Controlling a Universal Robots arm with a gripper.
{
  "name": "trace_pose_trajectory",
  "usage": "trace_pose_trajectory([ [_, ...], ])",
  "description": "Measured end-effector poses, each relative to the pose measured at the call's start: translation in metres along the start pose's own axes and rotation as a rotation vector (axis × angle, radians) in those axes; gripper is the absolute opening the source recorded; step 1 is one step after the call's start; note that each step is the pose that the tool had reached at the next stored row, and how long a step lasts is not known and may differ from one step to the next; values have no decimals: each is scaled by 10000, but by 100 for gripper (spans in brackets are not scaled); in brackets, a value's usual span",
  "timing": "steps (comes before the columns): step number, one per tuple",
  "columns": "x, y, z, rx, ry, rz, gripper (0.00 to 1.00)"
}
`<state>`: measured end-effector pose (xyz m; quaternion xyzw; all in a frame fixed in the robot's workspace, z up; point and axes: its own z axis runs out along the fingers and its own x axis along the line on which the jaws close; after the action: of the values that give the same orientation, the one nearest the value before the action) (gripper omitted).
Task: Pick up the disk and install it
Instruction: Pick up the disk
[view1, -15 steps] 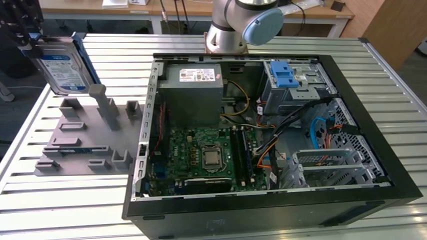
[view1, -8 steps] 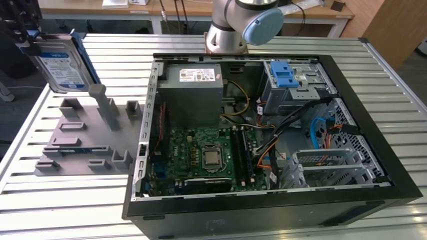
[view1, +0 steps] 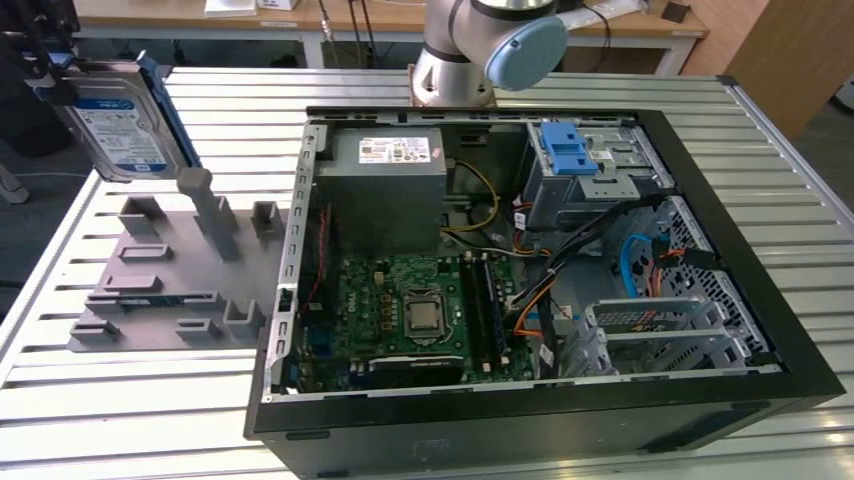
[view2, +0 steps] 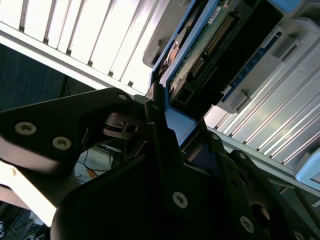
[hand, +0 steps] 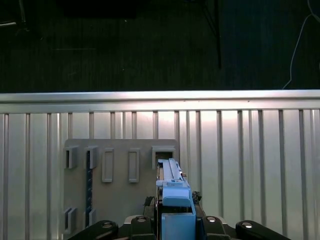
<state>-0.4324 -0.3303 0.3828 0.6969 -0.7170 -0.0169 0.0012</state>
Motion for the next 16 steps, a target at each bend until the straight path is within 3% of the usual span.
trace_pose_trajectory([
  [16,-4,4,-148,1,-1,1,36],
])
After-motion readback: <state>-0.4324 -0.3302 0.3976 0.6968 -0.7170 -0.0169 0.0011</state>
